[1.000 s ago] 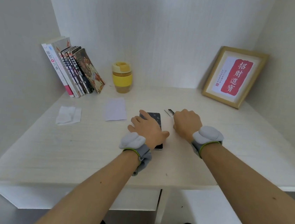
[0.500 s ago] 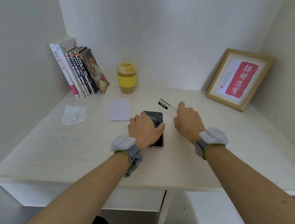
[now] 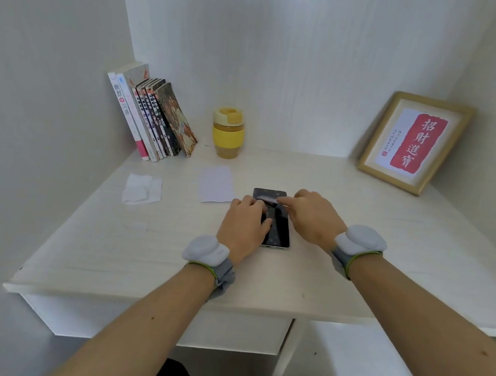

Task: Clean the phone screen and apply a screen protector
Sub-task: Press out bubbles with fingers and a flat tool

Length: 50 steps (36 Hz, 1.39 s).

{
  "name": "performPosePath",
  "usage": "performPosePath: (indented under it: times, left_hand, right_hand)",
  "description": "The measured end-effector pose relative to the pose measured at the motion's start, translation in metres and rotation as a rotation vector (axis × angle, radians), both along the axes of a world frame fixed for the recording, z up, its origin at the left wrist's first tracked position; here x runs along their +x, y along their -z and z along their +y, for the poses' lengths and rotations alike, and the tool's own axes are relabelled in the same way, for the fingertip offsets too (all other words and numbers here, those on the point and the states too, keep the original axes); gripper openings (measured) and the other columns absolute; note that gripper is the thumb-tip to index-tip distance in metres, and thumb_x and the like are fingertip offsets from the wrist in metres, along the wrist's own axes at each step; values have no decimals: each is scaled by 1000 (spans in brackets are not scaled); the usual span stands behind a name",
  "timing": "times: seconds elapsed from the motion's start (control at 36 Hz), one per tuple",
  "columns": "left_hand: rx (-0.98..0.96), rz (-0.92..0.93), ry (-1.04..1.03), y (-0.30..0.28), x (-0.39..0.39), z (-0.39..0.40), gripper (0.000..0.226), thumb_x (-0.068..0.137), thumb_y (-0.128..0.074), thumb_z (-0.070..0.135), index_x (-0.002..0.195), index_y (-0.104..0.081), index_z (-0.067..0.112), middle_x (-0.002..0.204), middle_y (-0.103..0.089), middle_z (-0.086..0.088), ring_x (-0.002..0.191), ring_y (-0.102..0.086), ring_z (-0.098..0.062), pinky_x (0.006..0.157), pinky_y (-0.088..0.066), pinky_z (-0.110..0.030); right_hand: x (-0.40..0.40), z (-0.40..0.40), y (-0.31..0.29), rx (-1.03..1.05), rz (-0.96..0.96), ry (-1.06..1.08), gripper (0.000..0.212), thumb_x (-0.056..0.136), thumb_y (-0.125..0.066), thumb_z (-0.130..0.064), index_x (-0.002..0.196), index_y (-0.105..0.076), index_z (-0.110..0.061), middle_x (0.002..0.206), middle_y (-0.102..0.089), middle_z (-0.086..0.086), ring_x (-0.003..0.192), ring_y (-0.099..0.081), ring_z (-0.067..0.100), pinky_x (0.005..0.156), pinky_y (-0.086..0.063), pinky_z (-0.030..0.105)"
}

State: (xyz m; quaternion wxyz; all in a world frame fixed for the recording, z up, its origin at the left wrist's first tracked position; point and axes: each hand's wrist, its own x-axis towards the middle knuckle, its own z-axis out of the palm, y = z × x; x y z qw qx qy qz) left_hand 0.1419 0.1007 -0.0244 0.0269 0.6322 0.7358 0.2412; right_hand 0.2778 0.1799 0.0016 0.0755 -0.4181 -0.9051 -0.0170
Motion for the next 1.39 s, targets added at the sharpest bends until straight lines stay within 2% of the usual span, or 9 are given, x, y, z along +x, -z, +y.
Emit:
performPosePath:
  times: [0.17,0.25,0.53,0.72,0.89,1.08,1.17,1.28,1.39]
  left_hand:
    - [25,-3,7,2,-2,1,29,97,-49,32,114,-59,11,124,-54,-8,110,-46,-30,91,-38,-32]
    - [44,-18,8,2,-3,1,29,97,-47,31,114,-62,13,121,-57,-7,108,-47,-29,89,-39,-31]
    - [51,17,35,4,-6,2,27,98,-45,26,115,-61,12,124,-55,-8,108,-47,-30,90,-37,-30]
    - [40,1,47,3,-7,0,26,97,-47,25,115,-62,12,125,-55,-8,109,-47,-31,91,-36,-31]
    - [37,-57,52,4,-10,0,26,96,-50,27,115,-63,14,127,-55,-5,110,-47,-31,91,-37,-31]
    - [72,-81,52,6,-10,1,24,94,-51,24,111,-63,12,124,-55,-6,107,-47,-31,88,-36,-29]
    - [67,-94,53,6,-11,1,23,93,-52,22,111,-62,12,125,-55,-6,110,-46,-32,86,-35,-28]
    - [67,-96,63,6,-12,-1,23,93,-53,21,111,-62,11,124,-55,-7,109,-47,-33,84,-34,-26]
    - [80,-96,64,8,-12,-1,25,94,-53,25,114,-63,14,125,-56,-5,110,-46,-30,84,-34,-26]
  right_hand:
    - [-3,-15,-9,132,-173,19,36,99,-41,-21,132,-50,-30,109,-53,8,93,-58,31,66,-39,34]
    - [-6,-27,-17,166,-276,25,36,96,-44,-20,131,-47,-23,110,-51,10,86,-60,31,62,-35,34]
    - [-10,-70,-24,-62,-377,163,37,99,-37,-19,135,-44,-10,125,-46,15,111,-53,32,74,-36,33]
    - [-26,-69,-36,-103,-363,204,37,98,-41,-22,133,-49,-15,126,-53,10,115,-53,28,79,-38,32]
    - [-37,-56,-40,-140,-326,252,28,96,-42,-23,119,-59,-19,123,-57,6,112,-57,25,89,-44,32]
    - [-32,-56,-42,-173,-356,235,17,93,-44,-23,103,-59,-19,81,-46,-1,82,-49,22,73,-40,30]
    - [-37,-54,-42,-173,-349,227,22,95,-43,-23,110,-59,-20,95,-51,2,85,-50,22,74,-40,30]
    - [-45,-45,-37,-202,-332,220,32,97,-44,-24,127,-55,-22,123,-57,7,106,-56,27,76,-40,32]
    - [-41,-43,-34,-192,-325,225,33,96,-43,-26,126,-56,-22,122,-57,7,105,-57,28,75,-39,32]
